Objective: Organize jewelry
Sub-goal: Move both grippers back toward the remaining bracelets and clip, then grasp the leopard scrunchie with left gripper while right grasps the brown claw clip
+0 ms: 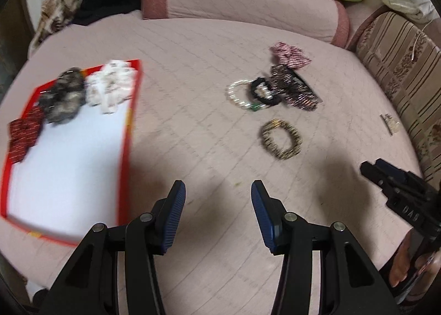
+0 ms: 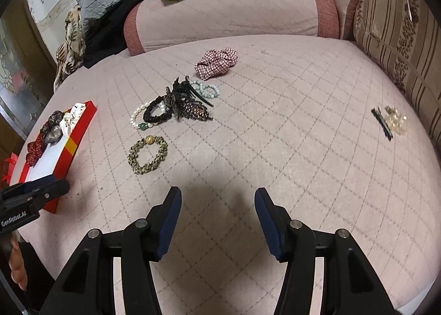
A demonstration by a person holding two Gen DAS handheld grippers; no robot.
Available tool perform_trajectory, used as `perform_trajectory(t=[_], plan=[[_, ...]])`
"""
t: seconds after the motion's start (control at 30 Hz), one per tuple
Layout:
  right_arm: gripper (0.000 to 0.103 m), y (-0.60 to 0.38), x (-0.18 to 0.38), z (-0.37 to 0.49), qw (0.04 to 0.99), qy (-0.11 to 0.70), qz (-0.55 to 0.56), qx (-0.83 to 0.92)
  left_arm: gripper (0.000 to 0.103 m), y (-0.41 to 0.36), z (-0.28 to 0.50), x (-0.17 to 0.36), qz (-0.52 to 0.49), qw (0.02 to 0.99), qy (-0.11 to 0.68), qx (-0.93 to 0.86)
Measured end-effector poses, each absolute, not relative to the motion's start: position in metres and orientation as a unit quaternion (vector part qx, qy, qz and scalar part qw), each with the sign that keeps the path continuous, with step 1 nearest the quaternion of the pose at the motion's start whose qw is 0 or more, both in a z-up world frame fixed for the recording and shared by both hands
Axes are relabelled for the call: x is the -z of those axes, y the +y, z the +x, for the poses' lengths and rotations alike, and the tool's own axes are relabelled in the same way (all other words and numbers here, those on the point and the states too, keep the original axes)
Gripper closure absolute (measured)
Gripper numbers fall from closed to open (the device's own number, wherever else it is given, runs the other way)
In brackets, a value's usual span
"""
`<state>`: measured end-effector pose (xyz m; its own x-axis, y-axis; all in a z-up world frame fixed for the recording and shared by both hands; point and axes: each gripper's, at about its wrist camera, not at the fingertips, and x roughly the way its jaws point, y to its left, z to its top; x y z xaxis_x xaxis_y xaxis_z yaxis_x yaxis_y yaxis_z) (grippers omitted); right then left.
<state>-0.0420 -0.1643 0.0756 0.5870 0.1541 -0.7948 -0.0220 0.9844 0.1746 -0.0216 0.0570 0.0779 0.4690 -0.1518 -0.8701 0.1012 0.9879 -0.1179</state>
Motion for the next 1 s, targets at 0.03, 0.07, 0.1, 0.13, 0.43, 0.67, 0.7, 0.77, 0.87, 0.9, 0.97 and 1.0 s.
perform_trajectory(t=[0.03, 0.07, 0.1, 0.13, 0.43, 0.67, 0.7, 0.77, 0.87, 0.9, 0.97, 1.0], plan=[[0.043, -0.164, -0.077, -0.038, 0.889, 0.451, 0.067, -0.049, 0.055, 0.052, -0.017, -0.076, -0.028, 0.856, 0.510, 0.080], [0.043, -0.164, -0.077, -0.034, 0.889, 0.451, 0.064, -0.048, 0.055, 0.048, -0.012, -0.074, -0.030, 0.856, 0.510, 0.086], [0.043, -0.164, -0.079, -0.030, 0.890, 0.450, 0.058, -0.047, 0.055, 0.044, -0.007, -0.072, -0.030, 0.855, 0.510, 0.092], [0.043, -0.163, -0.080, -0.026, 0.890, 0.450, 0.055, -0.047, 0.055, 0.039, -0.002, -0.069, -0.028, 0.855, 0.510, 0.097], [0.043, -0.154, -0.093, 0.025, 0.900, 0.431, 0.019, -0.067, 0.056, 0.016, 0.035, -0.043, -0.043, 0.841, 0.525, 0.120], [0.043, -0.142, -0.089, 0.078, 0.893, 0.439, 0.016, -0.099, 0.067, 0.016, 0.054, -0.026, -0.069, 0.831, 0.536, 0.130], [0.043, -0.140, -0.087, 0.082, 0.893, 0.439, 0.012, -0.101, 0.067, 0.016, 0.055, -0.026, -0.069, 0.833, 0.533, 0.132], [0.043, -0.134, -0.083, 0.094, 0.890, 0.444, 0.004, -0.105, 0.067, 0.016, 0.056, -0.026, -0.071, 0.833, 0.531, 0.137], [0.044, -0.130, -0.075, 0.110, 0.885, 0.454, 0.005, -0.106, 0.067, 0.017, 0.059, -0.025, -0.080, 0.832, 0.531, 0.142], [0.045, -0.130, -0.072, 0.115, 0.883, 0.458, 0.010, -0.108, 0.067, 0.017, 0.060, -0.025, -0.082, 0.832, 0.530, 0.143], [0.047, -0.132, -0.068, 0.121, 0.879, 0.463, 0.020, -0.112, 0.067, 0.016, 0.059, -0.024, -0.080, 0.833, 0.528, 0.143], [0.050, -0.132, -0.066, 0.124, 0.877, 0.465, 0.027, -0.116, 0.067, 0.015, 0.059, -0.025, -0.078, 0.834, 0.527, 0.144]])
